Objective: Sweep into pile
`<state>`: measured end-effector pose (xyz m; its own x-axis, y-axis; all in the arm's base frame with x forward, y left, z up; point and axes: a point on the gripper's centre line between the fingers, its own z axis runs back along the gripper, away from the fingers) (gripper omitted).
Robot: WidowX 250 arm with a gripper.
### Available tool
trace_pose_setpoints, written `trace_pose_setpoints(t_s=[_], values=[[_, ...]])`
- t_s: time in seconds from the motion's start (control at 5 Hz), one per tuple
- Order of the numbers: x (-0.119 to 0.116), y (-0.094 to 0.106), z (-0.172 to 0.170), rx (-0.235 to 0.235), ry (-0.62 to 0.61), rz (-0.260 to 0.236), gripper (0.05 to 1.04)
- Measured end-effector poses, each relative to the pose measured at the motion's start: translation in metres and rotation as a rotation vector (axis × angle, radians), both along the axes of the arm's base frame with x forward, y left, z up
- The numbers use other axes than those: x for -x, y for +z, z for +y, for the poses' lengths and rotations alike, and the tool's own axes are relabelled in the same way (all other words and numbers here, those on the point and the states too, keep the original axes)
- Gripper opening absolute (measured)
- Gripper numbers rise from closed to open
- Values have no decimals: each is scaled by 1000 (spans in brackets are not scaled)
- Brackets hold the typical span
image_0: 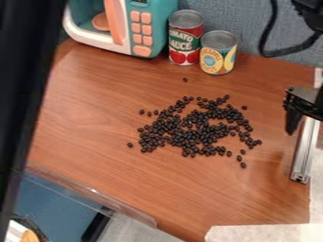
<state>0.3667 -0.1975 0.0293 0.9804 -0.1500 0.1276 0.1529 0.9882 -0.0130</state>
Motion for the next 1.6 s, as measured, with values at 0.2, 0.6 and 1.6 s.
trace_pose_setpoints(t_s=[0.2, 0.6, 1.6], values=[[-3, -7, -2, -5, 32, 19, 999], [-3, -14, -5, -34, 40, 51, 999], [-1, -28, 0, -25, 36, 98, 381]])
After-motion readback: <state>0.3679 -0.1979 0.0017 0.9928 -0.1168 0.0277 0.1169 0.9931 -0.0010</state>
